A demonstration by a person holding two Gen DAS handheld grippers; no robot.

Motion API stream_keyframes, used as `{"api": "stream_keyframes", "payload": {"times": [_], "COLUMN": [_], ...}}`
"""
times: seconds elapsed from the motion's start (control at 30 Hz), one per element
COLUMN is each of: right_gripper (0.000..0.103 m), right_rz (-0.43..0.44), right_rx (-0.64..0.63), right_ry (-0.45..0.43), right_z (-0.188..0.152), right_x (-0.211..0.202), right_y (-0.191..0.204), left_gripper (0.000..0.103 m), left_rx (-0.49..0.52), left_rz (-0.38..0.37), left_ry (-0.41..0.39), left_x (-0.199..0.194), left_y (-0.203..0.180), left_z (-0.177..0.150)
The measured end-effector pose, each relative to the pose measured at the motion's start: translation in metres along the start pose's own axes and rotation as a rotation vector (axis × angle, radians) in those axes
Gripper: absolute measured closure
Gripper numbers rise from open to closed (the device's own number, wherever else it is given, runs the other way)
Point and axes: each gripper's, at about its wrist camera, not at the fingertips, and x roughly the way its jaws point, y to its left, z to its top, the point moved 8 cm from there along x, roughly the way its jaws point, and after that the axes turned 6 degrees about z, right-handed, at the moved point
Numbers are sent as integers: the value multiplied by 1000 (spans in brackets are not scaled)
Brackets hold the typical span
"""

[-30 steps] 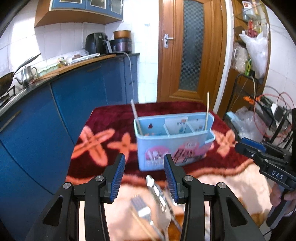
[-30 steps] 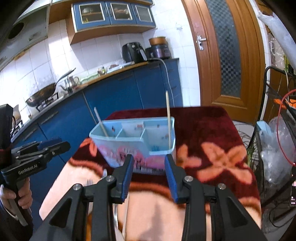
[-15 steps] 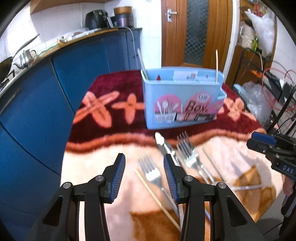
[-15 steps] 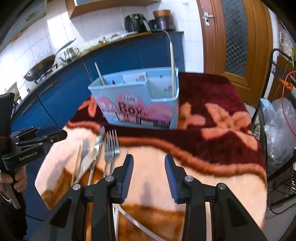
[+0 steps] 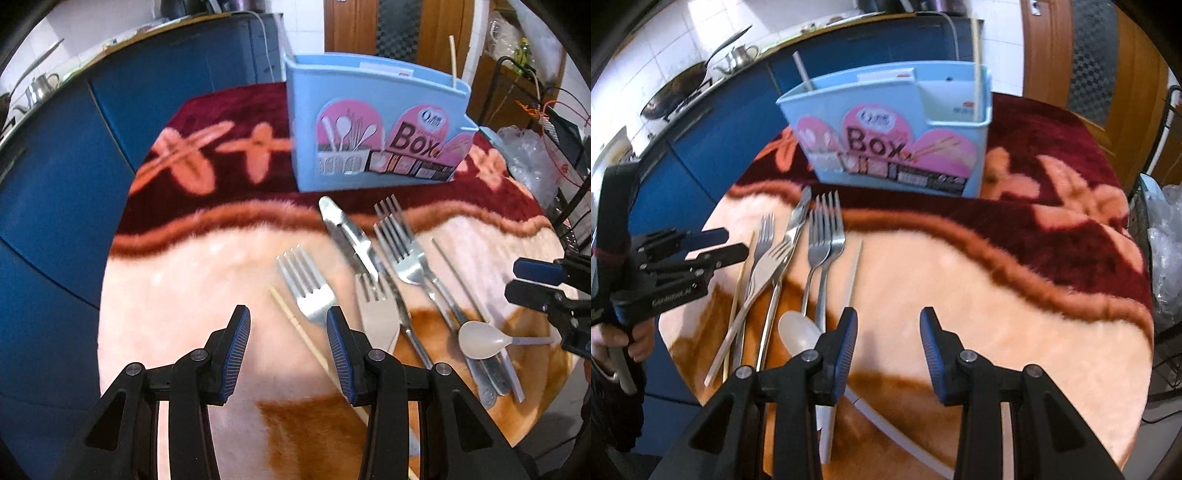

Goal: Organize utensils
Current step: 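Grasp a wooden chopstick with the left gripper while the right gripper grasps the white spoon, then carry the chopstick and white spoon up and lower them into the caddy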

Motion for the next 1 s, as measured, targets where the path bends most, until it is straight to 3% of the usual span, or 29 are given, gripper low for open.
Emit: {"api": "stream_keyframes", "payload": {"times": [0.3,0.4,0.47,0.57,0.73,1.0], "right_gripper": [63,63,63,62,58,58], "right_rz": [-2,-8,-12,-16,-21,-36], "right_rx": [-72,-77,-86,-109,-176,-302], "right_ry": [50,60,66,75,103,133], "right_z": [-11,-12,-13,-14,-16,-21], "right_x": [6,7,7,7,14,26], "right_y": [14,14,15,19,34,59], "left_gripper": [62,73,88,91,99,99], "left_rx": [-87,-119,-129,-146,-193,-208], "left_rz": [-69,-109,-126,-145,-194,-198], "left_ry": [46,62,65,58,17,-87], "left_x": [16,19,20,21,14,-11], "left_y": [6,7,6,7,14,26], "left_z": [-2,-2,-3,-2,1,6]}}
